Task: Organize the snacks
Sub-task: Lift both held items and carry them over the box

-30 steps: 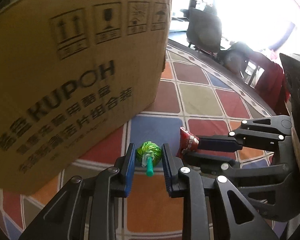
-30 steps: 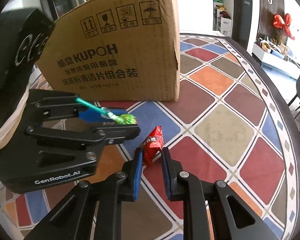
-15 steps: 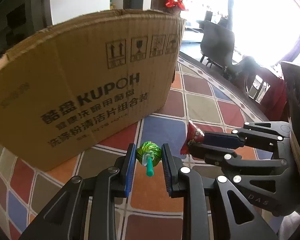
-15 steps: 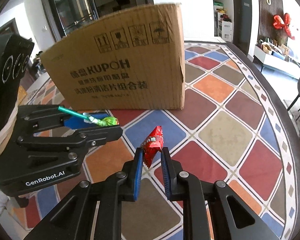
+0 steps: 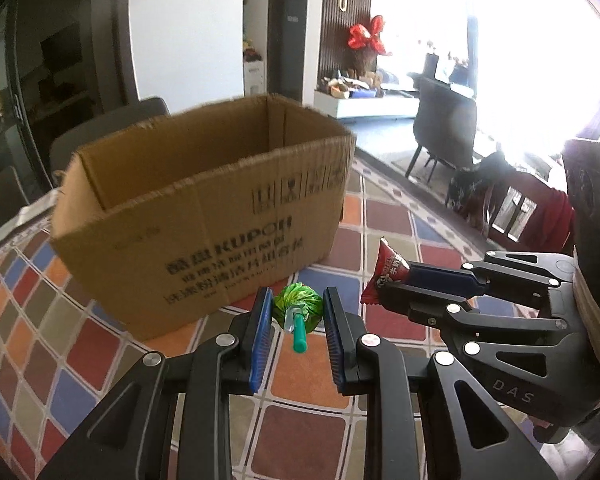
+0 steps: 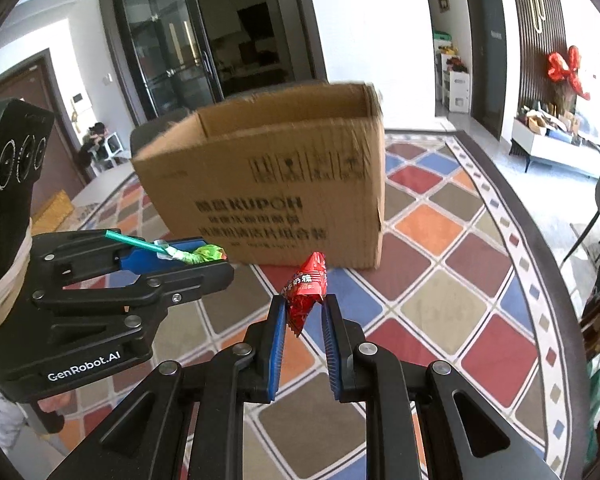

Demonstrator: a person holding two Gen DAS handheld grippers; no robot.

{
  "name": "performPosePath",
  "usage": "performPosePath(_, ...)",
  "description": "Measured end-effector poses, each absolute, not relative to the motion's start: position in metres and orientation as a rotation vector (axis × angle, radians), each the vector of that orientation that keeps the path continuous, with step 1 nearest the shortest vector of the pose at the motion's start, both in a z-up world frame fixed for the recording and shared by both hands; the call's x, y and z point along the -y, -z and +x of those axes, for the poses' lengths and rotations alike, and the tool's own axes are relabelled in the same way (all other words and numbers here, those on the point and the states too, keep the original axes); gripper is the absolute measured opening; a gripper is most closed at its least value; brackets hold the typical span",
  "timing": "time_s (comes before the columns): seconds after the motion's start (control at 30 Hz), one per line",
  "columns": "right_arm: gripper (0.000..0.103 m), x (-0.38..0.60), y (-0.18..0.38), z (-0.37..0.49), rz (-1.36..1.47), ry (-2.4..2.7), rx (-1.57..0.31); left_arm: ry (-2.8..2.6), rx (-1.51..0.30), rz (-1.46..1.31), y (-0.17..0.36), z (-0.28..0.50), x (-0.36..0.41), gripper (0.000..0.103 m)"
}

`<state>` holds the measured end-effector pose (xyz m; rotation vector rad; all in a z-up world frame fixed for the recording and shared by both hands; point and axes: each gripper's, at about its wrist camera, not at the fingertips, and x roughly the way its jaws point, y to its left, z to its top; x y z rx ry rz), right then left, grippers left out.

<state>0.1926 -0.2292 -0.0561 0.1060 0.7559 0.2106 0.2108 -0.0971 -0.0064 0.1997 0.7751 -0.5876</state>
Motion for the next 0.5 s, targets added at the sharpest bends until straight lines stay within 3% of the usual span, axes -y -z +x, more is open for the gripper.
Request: performPosePath(0.5,0.02,0.222,0.001,0.183,0.098,-0.245,-0.615,0.454,-0.655,0.134,-0.055,0.194,0.071,0.026)
